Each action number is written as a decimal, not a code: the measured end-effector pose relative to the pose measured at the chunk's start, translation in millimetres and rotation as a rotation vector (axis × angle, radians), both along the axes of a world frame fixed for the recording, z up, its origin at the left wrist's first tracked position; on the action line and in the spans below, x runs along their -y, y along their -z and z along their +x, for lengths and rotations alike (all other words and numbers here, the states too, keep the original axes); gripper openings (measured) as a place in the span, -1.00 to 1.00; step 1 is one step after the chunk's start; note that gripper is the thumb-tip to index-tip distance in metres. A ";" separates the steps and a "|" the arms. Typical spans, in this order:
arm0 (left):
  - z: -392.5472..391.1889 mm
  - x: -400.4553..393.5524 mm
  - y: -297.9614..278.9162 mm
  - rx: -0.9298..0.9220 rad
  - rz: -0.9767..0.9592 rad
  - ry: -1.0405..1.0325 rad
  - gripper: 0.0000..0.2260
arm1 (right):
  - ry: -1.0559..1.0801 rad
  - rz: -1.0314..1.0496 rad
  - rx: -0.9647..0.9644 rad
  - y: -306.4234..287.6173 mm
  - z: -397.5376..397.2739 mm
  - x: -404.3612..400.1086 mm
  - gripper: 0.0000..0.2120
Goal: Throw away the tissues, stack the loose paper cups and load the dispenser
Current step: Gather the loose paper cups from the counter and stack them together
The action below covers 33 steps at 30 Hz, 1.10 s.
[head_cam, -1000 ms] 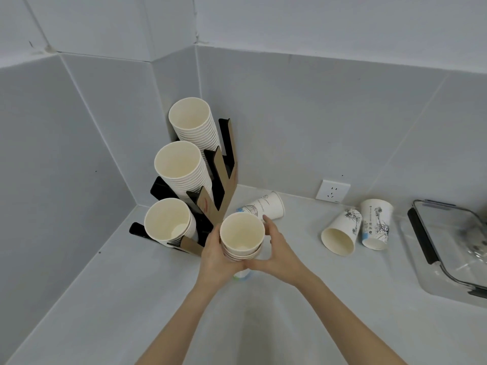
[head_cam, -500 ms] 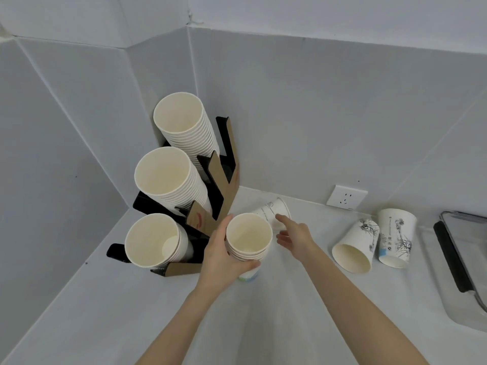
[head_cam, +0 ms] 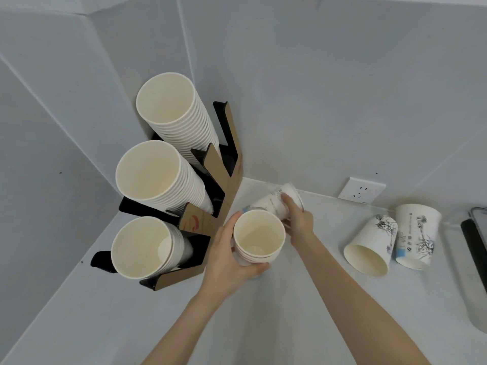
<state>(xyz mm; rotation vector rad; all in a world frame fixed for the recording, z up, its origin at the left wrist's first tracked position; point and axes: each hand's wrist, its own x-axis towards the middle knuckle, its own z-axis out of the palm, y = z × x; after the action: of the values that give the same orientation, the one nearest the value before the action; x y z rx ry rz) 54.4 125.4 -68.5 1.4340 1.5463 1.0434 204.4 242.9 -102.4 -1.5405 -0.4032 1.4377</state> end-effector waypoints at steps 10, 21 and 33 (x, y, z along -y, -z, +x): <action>-1.3 2.1 2.2 0.105 -0.053 -0.011 -0.02 | -0.143 0.612 0.117 -109.3 16.1 38.9 -0.47; 1.9 13.9 -7.2 0.178 -0.053 -0.012 -0.08 | -0.872 0.696 1.072 -76.3 14.5 110.9 -0.19; 10.8 14.2 -13.0 0.056 -0.042 -0.035 0.01 | -0.550 0.399 1.028 -51.1 76.9 110.8 -0.56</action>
<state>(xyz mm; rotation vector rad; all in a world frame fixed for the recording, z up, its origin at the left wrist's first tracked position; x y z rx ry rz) 65.2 111.2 -55.5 1.3425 1.5485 1.0567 281.4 132.0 -51.3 -1.7906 -1.7140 0.7215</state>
